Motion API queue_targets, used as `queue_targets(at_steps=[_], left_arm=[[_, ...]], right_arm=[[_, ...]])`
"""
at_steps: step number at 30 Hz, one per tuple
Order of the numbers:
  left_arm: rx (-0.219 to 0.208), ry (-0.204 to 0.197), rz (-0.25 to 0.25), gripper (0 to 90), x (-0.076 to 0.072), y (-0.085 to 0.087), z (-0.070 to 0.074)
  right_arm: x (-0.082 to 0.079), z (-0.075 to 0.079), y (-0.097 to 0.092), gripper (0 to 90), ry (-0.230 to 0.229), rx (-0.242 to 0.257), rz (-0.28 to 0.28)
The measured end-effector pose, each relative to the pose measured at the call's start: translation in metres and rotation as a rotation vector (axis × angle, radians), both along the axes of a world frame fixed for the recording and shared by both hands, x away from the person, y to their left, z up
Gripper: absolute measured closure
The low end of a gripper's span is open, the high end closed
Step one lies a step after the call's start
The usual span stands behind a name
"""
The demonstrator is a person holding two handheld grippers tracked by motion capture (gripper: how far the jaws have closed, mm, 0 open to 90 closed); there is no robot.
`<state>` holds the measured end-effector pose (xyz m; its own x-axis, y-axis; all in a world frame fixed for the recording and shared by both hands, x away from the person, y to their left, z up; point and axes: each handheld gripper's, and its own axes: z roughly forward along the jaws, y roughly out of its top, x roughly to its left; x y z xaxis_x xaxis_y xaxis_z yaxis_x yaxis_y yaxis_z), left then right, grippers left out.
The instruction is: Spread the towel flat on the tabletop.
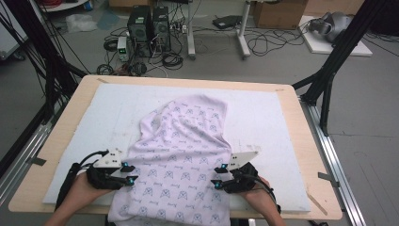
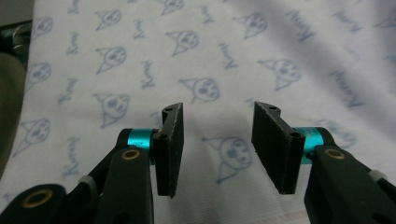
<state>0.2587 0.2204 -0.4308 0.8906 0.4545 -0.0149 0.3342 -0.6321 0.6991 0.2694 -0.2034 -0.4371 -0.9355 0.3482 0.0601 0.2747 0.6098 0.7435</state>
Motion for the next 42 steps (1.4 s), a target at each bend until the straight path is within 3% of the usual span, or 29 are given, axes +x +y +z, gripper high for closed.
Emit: queue_targets(at_steps=[1,2,4,6,12,15,17,19,23,25,27,29,32,35,39,42], left_arm=[[0.009,0.012,-0.013,63.5,-0.001,-0.003,-0.004],[0.005,-0.01,-0.014,68.4,-0.002,-0.004,-0.005],[-0.007,0.012,-0.032,83.8,-0.003,-0.005,-0.005],[0.018,-0.001,-0.05,87.3,-0.005,-0.006,-0.004],[0.021,0.003,-0.097,88.1,-0.024,0.0,0.0],[-0.002,-0.019,-0.122,88.1,-0.043,0.005,0.008],[-0.016,-0.028,-0.141,86.4,-0.05,0.008,0.013],[-0.013,-0.036,-0.118,69.8,-0.048,0.007,0.014],[-0.026,-0.006,-0.083,58.9,-0.033,-0.001,0.006],[-0.001,-0.003,-0.1,60.0,-0.027,-0.007,0.002],[0.031,0.0,-0.119,69.8,-0.025,-0.013,-0.003],[0.015,-0.002,-0.119,80.6,-0.025,-0.014,-0.004],[0.016,-0.003,-0.119,87.2,-0.026,-0.014,-0.004],[0.006,-0.003,-0.145,88.0,-0.036,-0.011,0.0],[-0.025,-0.021,-0.156,85.8,-0.049,-0.003,0.011],[-0.019,-0.036,-0.108,67.7,-0.04,-0.002,0.011]], right_arm=[[0.0,-0.003,0.002,55.9,0.01,-0.01,0.01],[-0.001,-0.006,0.004,59.1,0.024,-0.026,0.023],[-0.003,-0.009,0.004,73.1,0.014,-0.01,0.028],[-0.001,-0.009,0.004,87.0,0.05,0.0,0.047],[-0.012,-0.005,0.001,88.1,0.053,-0.003,0.084],[-0.03,0.002,-0.005,88.1,0.049,0.029,0.123],[-0.042,0.011,-0.009,86.9,0.019,0.06,0.142],[-0.045,0.016,-0.012,76.9,-0.002,0.067,0.111],[-0.031,0.014,-0.009,64.1,0.018,0.059,0.07],[-0.023,0.006,-0.003,61.8,0.038,0.052,0.076],[-0.019,-0.001,0.003,63.4,0.053,0.015,0.09],[-0.018,-0.007,0.008,71.5,0.04,-0.028,0.098],[-0.018,-0.007,0.007,86.9,0.046,-0.016,0.111],[-0.022,-0.005,0.004,88.3,0.061,-0.011,0.14],[-0.038,0.008,-0.008,86.6,0.049,0.048,0.17],[-0.035,0.013,-0.016,72.9,0.025,0.034,0.118]])
